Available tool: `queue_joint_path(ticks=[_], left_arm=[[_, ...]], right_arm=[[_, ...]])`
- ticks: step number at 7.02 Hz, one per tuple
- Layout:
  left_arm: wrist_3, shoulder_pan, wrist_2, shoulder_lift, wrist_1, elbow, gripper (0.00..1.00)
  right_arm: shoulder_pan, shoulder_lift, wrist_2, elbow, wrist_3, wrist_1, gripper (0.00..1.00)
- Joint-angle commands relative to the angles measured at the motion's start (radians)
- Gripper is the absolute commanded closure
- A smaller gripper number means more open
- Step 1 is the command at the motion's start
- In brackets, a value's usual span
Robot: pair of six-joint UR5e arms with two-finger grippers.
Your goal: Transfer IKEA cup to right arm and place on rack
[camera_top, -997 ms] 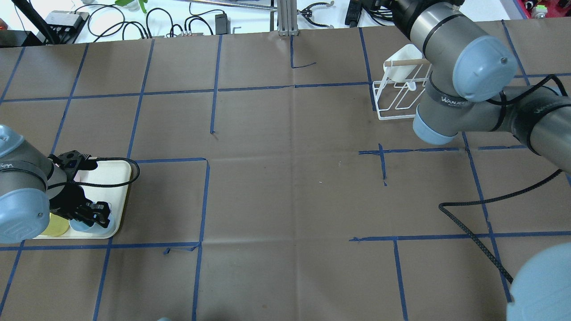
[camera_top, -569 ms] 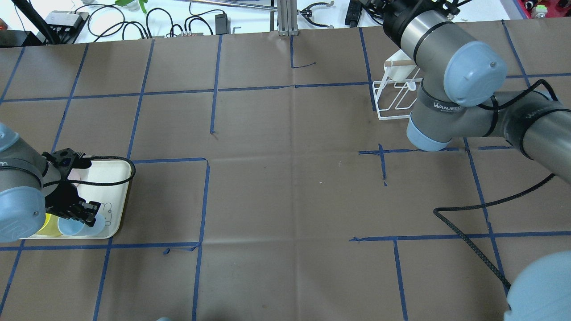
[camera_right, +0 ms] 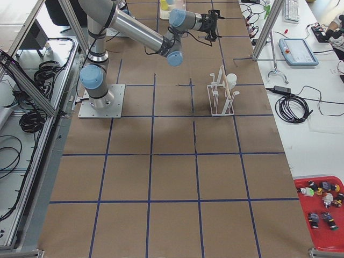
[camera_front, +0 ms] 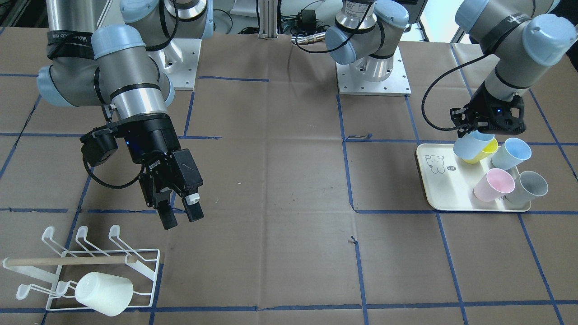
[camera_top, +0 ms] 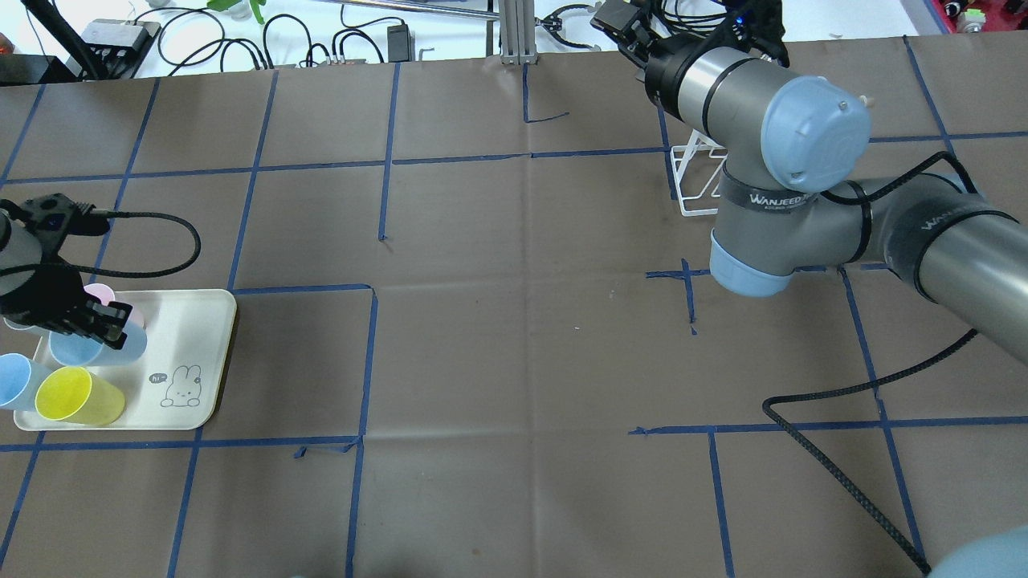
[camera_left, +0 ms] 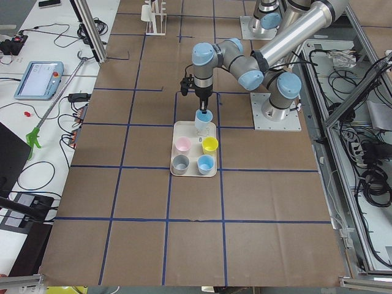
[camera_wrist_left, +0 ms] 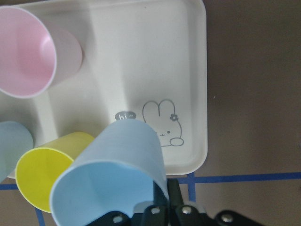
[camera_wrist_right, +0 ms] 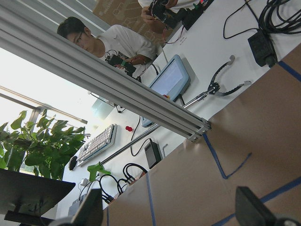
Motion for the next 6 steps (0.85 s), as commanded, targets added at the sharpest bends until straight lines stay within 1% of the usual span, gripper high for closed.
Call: queue_joint_path(ticks=[1, 2, 3, 4, 5, 6], left_arm=[[0.014, -0.033, -0.077, -0.046, -0.165, 0.255, 1.0], [0.053, -0.039, -0.143, -0.098, -0.176, 0.359, 1.0], [0.096, -0.04, -0.225, -0.155, -0.17, 0.421, 1.0], [0.135, -0.04, -0.323, -0.195, -0.153, 0.457, 1.0], [0.235, -0.04, -0.438, -0.229, -0.058, 0.446, 1.0], [0.253, -0.042, -0.535, -0.264, 0.022, 0.437, 1.0]], right_arm=[[0.009, -0.053, 0.082, 0.06, 0.14, 0.078, 0.0], [0.009, -0.059, 0.128, 0.105, 0.246, 0.059, 0.0], [0.009, -0.059, 0.132, 0.139, 0.316, -0.013, 0.0], [0.013, -0.058, 0.12, 0.149, 0.323, -0.144, 0.01], [0.041, -0.059, 0.112, 0.169, 0.389, -0.165, 0.01], [0.064, -0.055, 0.069, 0.187, 0.485, -0.208, 0.01]])
